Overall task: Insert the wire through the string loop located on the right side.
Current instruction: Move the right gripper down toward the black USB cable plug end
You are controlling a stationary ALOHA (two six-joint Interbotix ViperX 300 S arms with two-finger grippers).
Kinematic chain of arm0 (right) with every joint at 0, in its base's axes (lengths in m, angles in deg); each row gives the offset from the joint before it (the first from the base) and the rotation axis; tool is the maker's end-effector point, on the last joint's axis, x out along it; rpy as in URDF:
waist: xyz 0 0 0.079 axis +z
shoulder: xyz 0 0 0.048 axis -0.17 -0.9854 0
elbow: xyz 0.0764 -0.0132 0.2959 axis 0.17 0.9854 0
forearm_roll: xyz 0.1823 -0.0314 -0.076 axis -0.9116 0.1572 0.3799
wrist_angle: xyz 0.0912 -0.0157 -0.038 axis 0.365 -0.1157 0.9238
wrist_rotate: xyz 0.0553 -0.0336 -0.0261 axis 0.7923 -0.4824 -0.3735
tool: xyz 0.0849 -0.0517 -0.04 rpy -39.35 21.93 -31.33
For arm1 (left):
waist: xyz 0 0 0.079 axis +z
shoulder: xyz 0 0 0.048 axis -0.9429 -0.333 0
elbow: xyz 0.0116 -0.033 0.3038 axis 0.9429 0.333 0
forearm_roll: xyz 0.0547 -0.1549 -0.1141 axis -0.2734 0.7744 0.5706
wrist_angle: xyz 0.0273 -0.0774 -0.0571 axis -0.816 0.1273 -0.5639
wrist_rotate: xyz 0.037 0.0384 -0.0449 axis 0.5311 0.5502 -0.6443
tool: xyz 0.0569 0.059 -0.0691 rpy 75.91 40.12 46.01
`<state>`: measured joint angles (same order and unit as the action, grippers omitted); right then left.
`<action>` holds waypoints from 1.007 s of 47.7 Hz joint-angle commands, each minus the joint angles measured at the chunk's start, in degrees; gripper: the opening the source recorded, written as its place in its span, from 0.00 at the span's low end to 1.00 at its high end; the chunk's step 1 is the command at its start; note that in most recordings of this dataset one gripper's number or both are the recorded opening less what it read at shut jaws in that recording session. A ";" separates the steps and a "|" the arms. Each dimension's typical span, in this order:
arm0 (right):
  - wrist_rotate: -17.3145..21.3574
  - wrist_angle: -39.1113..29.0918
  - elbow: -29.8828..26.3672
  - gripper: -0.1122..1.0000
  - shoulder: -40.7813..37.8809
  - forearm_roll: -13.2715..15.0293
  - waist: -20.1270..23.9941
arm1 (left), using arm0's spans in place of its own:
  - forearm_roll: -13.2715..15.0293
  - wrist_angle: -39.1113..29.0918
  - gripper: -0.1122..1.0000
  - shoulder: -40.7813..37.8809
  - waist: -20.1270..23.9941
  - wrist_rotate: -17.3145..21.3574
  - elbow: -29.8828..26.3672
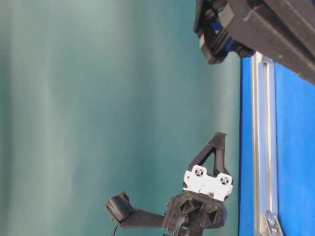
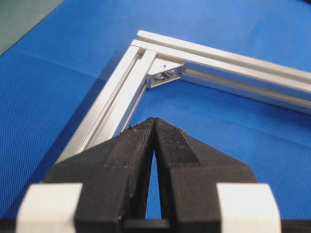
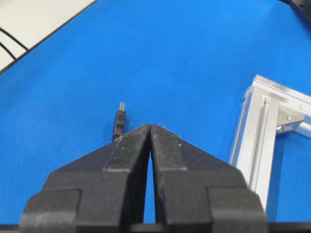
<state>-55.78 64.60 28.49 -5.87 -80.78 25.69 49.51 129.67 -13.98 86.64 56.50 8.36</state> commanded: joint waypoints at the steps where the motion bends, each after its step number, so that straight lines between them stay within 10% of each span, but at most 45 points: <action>1: -0.09 0.26 -0.70 0.10 2.11 0.26 0.44 | -1.05 -0.97 0.10 1.76 0.26 -0.35 -0.70; 27: 1.58 -2.90 -1.85 0.09 1.67 0.35 1.93 | -1.23 -1.58 0.10 1.85 0.62 -0.44 -0.44; 44: 3.25 -3.78 -2.99 0.86 0.53 -0.44 2.55 | -1.23 -1.49 0.10 1.85 0.44 -0.44 -0.53; 48: 3.34 -3.52 -3.16 0.83 -0.44 -0.88 2.72 | -1.23 -1.49 0.10 1.76 0.44 -0.44 -0.53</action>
<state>-52.53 60.64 26.47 -6.31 -81.22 27.98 48.46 127.65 -13.98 87.07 55.97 8.36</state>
